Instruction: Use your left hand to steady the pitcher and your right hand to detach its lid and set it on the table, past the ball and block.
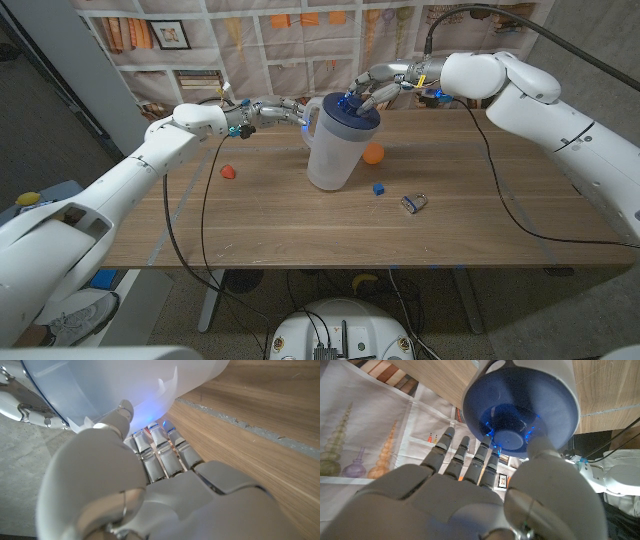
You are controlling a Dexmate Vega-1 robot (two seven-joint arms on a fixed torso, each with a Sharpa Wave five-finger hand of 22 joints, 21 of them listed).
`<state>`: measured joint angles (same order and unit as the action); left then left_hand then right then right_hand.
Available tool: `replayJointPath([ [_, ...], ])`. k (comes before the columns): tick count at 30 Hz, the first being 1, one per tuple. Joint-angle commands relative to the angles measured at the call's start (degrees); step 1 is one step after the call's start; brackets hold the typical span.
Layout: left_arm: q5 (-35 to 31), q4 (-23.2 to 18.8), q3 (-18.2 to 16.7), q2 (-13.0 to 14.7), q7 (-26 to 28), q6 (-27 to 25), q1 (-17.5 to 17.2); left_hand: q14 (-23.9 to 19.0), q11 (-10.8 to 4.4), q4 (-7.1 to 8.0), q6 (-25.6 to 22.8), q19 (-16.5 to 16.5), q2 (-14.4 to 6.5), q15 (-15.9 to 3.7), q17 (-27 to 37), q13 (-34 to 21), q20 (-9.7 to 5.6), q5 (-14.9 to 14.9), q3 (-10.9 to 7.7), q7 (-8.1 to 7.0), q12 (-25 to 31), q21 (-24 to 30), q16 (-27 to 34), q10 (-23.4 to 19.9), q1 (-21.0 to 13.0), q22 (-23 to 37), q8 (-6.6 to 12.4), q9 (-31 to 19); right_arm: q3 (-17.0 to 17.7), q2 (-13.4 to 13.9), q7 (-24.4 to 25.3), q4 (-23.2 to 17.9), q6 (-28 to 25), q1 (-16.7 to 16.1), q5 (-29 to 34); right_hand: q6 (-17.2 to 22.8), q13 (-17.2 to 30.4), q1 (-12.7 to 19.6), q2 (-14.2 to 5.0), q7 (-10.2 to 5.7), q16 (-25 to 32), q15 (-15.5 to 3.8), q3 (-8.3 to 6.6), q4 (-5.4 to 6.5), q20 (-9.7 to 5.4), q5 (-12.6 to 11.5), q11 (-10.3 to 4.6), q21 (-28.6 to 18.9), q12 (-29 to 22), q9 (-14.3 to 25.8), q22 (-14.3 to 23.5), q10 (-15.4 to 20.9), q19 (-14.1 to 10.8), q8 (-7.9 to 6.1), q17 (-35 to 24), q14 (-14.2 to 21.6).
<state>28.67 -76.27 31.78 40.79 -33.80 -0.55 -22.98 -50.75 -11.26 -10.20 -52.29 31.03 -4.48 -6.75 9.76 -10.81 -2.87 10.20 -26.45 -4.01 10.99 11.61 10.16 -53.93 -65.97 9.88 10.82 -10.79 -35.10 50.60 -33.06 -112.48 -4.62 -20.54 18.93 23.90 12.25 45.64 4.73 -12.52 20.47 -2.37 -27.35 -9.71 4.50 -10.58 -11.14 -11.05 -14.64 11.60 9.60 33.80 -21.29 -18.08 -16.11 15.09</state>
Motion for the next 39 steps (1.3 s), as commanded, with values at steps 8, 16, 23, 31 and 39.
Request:
replayJointPath([
  [8,-0.02,0.66,0.29,-0.39,-0.65,0.1,0.23,-0.81,-0.72,0.33,-0.67,0.11,-1.39,-6.83,0.11,-0.14,-6.92,0.45,-0.45,0.18,0.47,0.06,0.21,-1.53,-0.6,0.15,0.44,-0.15,-0.74,-0.71,1.97,-0.33,0.41,-0.64,3.82,0.91,0.15,2.14,-0.02,-0.06,1.24,-4.63,0.72,-0.32,-0.74,-0.54,-1.1,-0.5,-0.39,0.25,0.19,2.91,-1.65,-0.5,-0.27,2.21],
  [16,0.09,0.72,0.24,-0.5,-0.45,-0.05,0.17,-1.0,-0.74,0.37,-0.83,0.13,-1.52,-6.82,0.14,-0.15,-6.92,0.45,-0.48,0.25,0.5,0.06,0.28,-1.65,-0.53,0.15,0.5,-0.16,-0.41,-0.91,2.91,-0.46,0.66,-1.43,4.72,3.2,0.28,3.53,0.45,0.04,1.99,-5.29,1.44,-0.15,-1.11,-0.87,-1.24,-0.49,-0.47,0.48,0.19,4.9,-2.43,-1.67,-0.33,3.39],
  [23,0.08,1.1,0.4,-0.69,-0.74,-0.01,0.37,-1.08,-0.75,0.37,-0.82,0.16,-1.54,-6.8,0.14,-0.16,-6.87,0.44,-0.49,0.19,0.53,0.07,0.28,-1.78,-0.46,0.15,0.49,-0.17,-0.44,-1.28,3.17,-0.08,1.09,-1.51,5.24,5.4,0.27,4.37,0.31,-0.04,2.56,-6.02,1.98,0.11,-1.51,-1.01,-1.31,-0.39,-0.36,0.79,0.2,6.31,-2.75,-2.86,-0.47,4.05],
  [31,-0.06,1.68,0.66,-1.05,-1.11,-0.01,0.86,-1.21,-0.75,0.3,-0.83,0.18,-1.56,-6.88,0.16,-0.16,-6.8,0.45,-0.52,0.24,0.52,0.07,0.31,-1.84,-0.48,0.14,0.49,-0.18,-0.48,-1.57,3.9,0.31,1.69,-1.58,6.19,8.65,0.32,5.26,-0.33,-0.12,3.82,-6.74,3.13,0.56,-1.91,-1.03,-1.4,-0.29,-0.51,1.28,0.22,9.74,-3.33,-4.71,-0.84,5.63],
  [39,-0.27,2.37,0.99,-1.49,-1.51,-0.03,1.49,-1.3,-0.75,0.22,-0.87,0.17,-1.53,-6.92,0.17,-0.17,-6.82,0.45,-0.52,0.15,0.53,0.06,0.32,-1.91,-0.53,0.14,0.5,-0.19,-0.36,-1.71,4.61,0.46,2.48,-1.84,6.96,12.08,0.63,6.34,-1.11,-0.14,5.04,-7.63,4.18,0.65,-2.4,-1.08,-1.49,-0.23,-0.69,1.65,0.21,12.74,-3.85,-6.58,-1.34,7.02],
])
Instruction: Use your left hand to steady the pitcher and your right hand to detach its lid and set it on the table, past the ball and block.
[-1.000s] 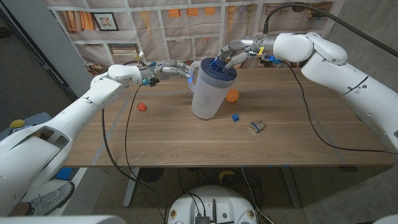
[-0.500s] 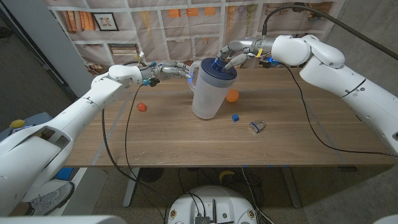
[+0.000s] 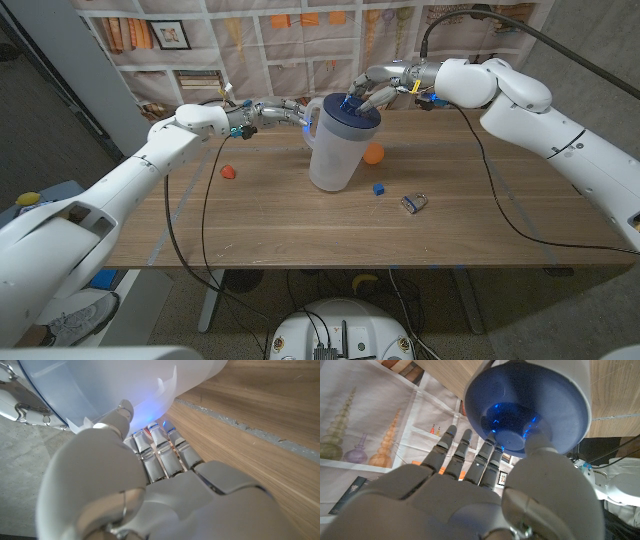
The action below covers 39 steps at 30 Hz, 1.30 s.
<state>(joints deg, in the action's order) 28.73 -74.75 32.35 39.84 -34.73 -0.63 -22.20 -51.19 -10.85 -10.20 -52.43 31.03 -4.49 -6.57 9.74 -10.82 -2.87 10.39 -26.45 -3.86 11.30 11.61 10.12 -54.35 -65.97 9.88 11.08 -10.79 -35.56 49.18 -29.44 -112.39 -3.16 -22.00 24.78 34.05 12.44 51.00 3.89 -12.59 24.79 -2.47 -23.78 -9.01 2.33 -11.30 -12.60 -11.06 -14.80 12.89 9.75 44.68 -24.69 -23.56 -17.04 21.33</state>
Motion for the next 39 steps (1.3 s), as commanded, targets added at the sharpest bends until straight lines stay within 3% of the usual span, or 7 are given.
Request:
replayJointPath([
  [1,-0.47,1.06,0.49,-0.63,-0.7,0.36,0.79,-0.9,-1.16,0.21,-0.71,0.16,-1.54,-7.1,0.19,-0.16,-6.83,0.26,-0.53,0.04,0.21,0.05,0.37,-1.5,-0.54,0.13,0.23,-0.2,0.18,-0.29,1.21,0.35,1.11,-0.5,1.22,2.64,0.6,1.13,-0.37,-0.08,0.96,-7.65,0.84,-0.02,-0.31,-0.36,-0.03,-0.23,-0.67,0.43,0.06,2.54,-0.54,-1.49,-0.53,1.05],
  [4,-0.47,1.23,0.57,-0.8,-0.71,0.23,0.93,-0.92,-1.16,0.21,-0.67,0.17,-1.55,-7.05,0.19,-0.17,-6.79,0.26,-0.52,0.16,0.2,0.05,0.37,-1.49,-0.54,0.13,0.21,-0.2,0.41,-0.27,1.47,0.42,1.54,-0.61,1.15,4.17,0.95,1.68,-0.84,-0.1,1.66,-7.93,1.28,0.0,-0.47,-0.36,-0.04,-0.23,-0.96,0.59,0.07,4.04,-0.74,-2.33,-0.86,1.83],
  [5,-0.51,1.35,0.59,-0.88,-0.77,0.39,0.98,-0.99,-1.17,0.21,-0.7,0.2,-1.54,-7.08,0.21,-0.17,-6.82,0.25,-0.51,0.09,0.19,0.06,0.41,-1.49,-0.54,0.13,0.22,-0.2,0.45,-0.25,1.46,0.43,1.66,-0.6,1.16,6.39,1.18,2.11,-1.02,-0.14,2.15,-7.86,1.88,-0.02,-0.51,-0.27,-0.03,-0.17,-1.0,0.8,0.07,5.19,-0.79,-3.5,-1.15,2.15],
  [11,-0.59,1.44,0.7,-1.04,-0.85,0.33,1.17,-0.96,-1.17,0.17,-0.72,0.15,-1.54,-7.01,0.19,-0.17,-6.82,0.26,-0.53,0.11,0.18,0.04,0.35,-1.5,-0.58,0.14,0.23,-0.21,0.89,-0.16,2.24,0.36,2.24,-1.03,1.4,8.76,1.81,3.44,-2.39,-0.16,3.54,-8.1,2.54,0.02,-1.02,-0.18,-0.1,-0.19,-1.55,1.0,0.07,8.15,-1.1,-4.84,-2.0,3.25],
  [26,-0.44,1.1,0.78,-1.02,-0.95,-0.16,1.07,-1.06,-1.17,0.1,-0.65,0.18,-1.49,-7.1,0.21,-0.18,-6.78,0.27,-0.51,0.03,0.13,0.04,0.36,-1.46,-0.68,0.14,0.19,-0.23,2.26,0.32,2.73,-0.22,2.6,-1.81,0.36,11.08,2.14,3.73,-5.21,-0.2,4.98,-7.92,3.26,0.69,-1.61,0.33,-0.14,-0.24,-1.7,1.15,0.09,10.73,-1.46,-6.1,-2.59,4.52],
  [39,-0.1,-0.66,0.37,-0.17,-0.2,-0.61,-0.23,-0.95,-1.18,0.13,-0.56,0.04,-1.56,-7.06,0.17,-0.18,-6.75,0.28,-0.59,-0.11,0.08,-0.01,0.26,-1.38,-0.7,0.14,0.16,-0.24,2.47,0.31,0.44,0.09,1.42,-1.06,-1.95,11.67,2.34,3.3,-7.33,-0.19,5.67,-7.62,3.78,1.22,-1.95,0.89,-0.13,-0.2,-1.77,0.64,0.11,12.21,-1.42,-6.1,-2.86,4.91],
])
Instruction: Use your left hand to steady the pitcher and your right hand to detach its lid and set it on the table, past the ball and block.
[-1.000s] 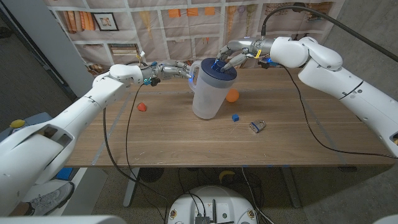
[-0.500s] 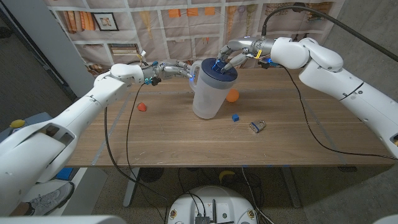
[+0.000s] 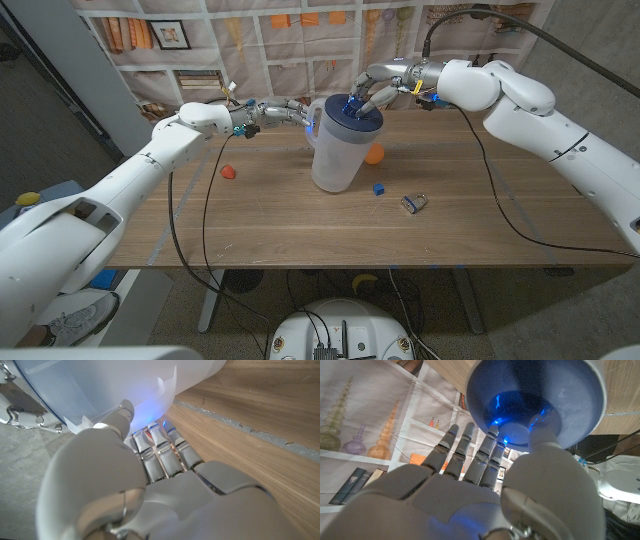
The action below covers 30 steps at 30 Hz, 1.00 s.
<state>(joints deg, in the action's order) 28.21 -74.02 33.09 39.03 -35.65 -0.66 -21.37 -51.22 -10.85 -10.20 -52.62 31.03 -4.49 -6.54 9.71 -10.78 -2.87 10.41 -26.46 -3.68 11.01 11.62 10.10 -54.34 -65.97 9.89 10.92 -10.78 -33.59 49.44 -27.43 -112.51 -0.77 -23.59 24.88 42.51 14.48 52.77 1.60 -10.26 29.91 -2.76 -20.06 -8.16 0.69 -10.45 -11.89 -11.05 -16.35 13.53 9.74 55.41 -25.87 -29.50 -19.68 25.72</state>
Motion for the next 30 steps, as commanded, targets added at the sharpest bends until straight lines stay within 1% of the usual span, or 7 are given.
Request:
replayJointPath([
  [1,0.37,-1.51,-0.39,0.75,0.76,-0.46,-1.17,-0.94,-1.18,0.12,-0.44,0.06,-1.56,-7.12,0.21,-0.22,-6.77,0.27,-0.58,-0.23,0.36,0.0,0.29,-1.39,-0.72,0.14,0.35,-0.25,0.49,0.03,-1.78,0.32,-1.03,0.63,-2.38,3.24,0.29,1.51,-5.13,-2.53,0.55,-7.34,0.05,0.39,-0.29,0.06,-0.84,-0.19,-0.2,-0.02,0.12,1.5,-0.22,-0.16,-0.2,0.52],
  [9,0.72,-2.93,-0.92,1.62,1.54,-0.68,-2.38,-0.9,-1.21,0.08,-0.51,0.03,-1.53,-7.12,0.21,-0.23,-6.75,0.27,-0.58,-0.25,0.38,-0.01,0.27,-1.45,-0.8,0.14,0.39,-0.25,0.41,0.03,-2.95,1.44,-0.86,1.46,-4.99,3.77,0.35,0.9,-6.02,-2.51,0.37,-7.13,0.13,0.76,-0.33,0.28,-0.83,-0.2,-0.12,-0.32,0.12,1.87,-0.23,-0.2,-0.03,0.62],
  [16,0.88,-3.86,-1.22,2.14,2.03,-0.87,-2.98,-1.0,-1.19,0.03,-0.41,0.03,-1.49,-7.22,0.27,-0.23,-6.77,0.26,-0.53,-0.26,0.38,-0.01,0.36,-1.46,-0.9,0.14,0.34,-0.26,0.22,0.24,-3.48,2.01,-0.22,1.96,-6.43,4.72,0.65,0.83,-6.82,-2.47,0.41,-7.46,0.08,0.7,-0.33,0.37,-0.84,-0.19,-0.34,-0.58,0.11,2.68,-0.22,-0.44,-0.05,0.97],
  [23,0.79,-4.31,-1.2,2.39,2.08,-1.15,-2.97,-0.99,-1.18,-0.03,-0.42,0.02,-1.49,-7.24,0.29,-0.24,-6.75,0.26,-0.53,-0.3,0.37,-0.01,0.36,-1.46,-1.06,0.15,0.35,-0.26,0.17,0.51,-3.64,2.19,-0.12,2.1,-7.18,5.42,0.88,0.89,-7.38,-2.46,0.37,-7.68,-0.06,0.59,-0.32,0.39,-0.84,-0.19,-0.56,-0.74,0.1,3.37,-0.25,-0.65,0.0,1.23],
  [30,0.47,-3.67,-0.81,1.98,1.74,-1.14,-2.37,-0.97,-1.2,-0.06,-0.54,0.0,-1.46,-7.22,0.3,-0.25,-6.77,0.26,-0.5,-0.53,0.37,-0.01,0.37,-1.45,-1.19,0.15,0.4,-0.27,0.11,0.68,-3.91,2.34,-0.21,2.38,-7.76,5.92,1.06,0.64,-7.6,-2.48,0.24,-7.51,-0.02,0.61,-0.33,0.45,-0.83,-0.19,-0.63,-0.87,0.1,3.69,-0.26,-0.77,0.11,1.44],
])
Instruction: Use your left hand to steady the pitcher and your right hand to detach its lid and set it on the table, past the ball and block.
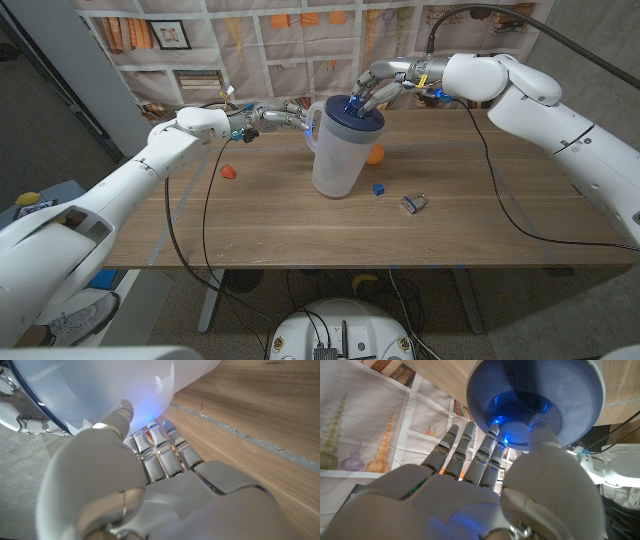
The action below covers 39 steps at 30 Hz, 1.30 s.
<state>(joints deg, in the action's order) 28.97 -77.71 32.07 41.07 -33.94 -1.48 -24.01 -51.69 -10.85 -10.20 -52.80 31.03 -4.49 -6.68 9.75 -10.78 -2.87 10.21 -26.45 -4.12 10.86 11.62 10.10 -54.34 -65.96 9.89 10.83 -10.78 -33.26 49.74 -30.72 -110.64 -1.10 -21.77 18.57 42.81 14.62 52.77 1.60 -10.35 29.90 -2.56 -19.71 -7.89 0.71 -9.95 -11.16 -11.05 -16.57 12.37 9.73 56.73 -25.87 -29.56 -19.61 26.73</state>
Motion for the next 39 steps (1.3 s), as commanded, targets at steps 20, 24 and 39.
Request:
replayJointPath([
  [20,-0.92,2.03,1.03,-1.16,-0.96,0.11,1.62,-0.41,-1.21,0.0,-0.32,-0.03,-1.5,-7.06,0.27,-0.27,-6.7,0.45,-0.45,-0.04,0.5,-0.01,0.36,-1.43,-1.38,0.16,0.47,-0.28,-0.39,0.46,-1.15,0.59,0.43,1.62,-2.09,6.66,1.43,0.17,-7.99,-2.38,0.36,-7.65,-0.14,0.2,-0.12,0.04,-1.55,-0.24,-0.71,-0.08,0.09,3.55,-0.49,-0.93,0.03,1.25],
  [24,-1.13,2.67,1.25,-1.43,-1.2,0.25,1.96,-0.38,-1.22,0.04,-0.31,0.0,-1.5,-7.01,0.27,-0.27,-6.73,0.45,-0.43,-0.06,0.5,0.0,0.35,-1.43,-1.37,0.16,0.47,-0.28,-0.7,0.21,-1.4,0.95,0.45,2.14,-1.84,6.74,1.52,0.15,-8.02,-2.39,0.45,-7.66,-0.08,0.15,-0.07,0.04,-1.54,-0.22,-0.77,-0.14,0.09,3.76,-0.47,-0.92,-0.03,1.38],
  [39,-1.23,3.5,1.39,-1.69,-1.34,0.16,2.14,-0.37,-1.24,-0.12,-0.21,-0.07,-1.47,-7.15,0.31,-0.28,-6.67,0.46,-0.39,-0.01,0.51,-0.01,0.41,-1.45,-1.78,0.16,0.43,-0.29,-1.35,-0.43,-2.52,2.75,0.31,3.71,-2.4,7.41,1.88,-0.17,-8.29,-2.35,0.47,-7.72,0.03,0.05,-0.03,0.02,-1.53,-0.19,-0.94,-0.36,0.07,4.54,-0.51,-1.03,-0.03,1.89],
])
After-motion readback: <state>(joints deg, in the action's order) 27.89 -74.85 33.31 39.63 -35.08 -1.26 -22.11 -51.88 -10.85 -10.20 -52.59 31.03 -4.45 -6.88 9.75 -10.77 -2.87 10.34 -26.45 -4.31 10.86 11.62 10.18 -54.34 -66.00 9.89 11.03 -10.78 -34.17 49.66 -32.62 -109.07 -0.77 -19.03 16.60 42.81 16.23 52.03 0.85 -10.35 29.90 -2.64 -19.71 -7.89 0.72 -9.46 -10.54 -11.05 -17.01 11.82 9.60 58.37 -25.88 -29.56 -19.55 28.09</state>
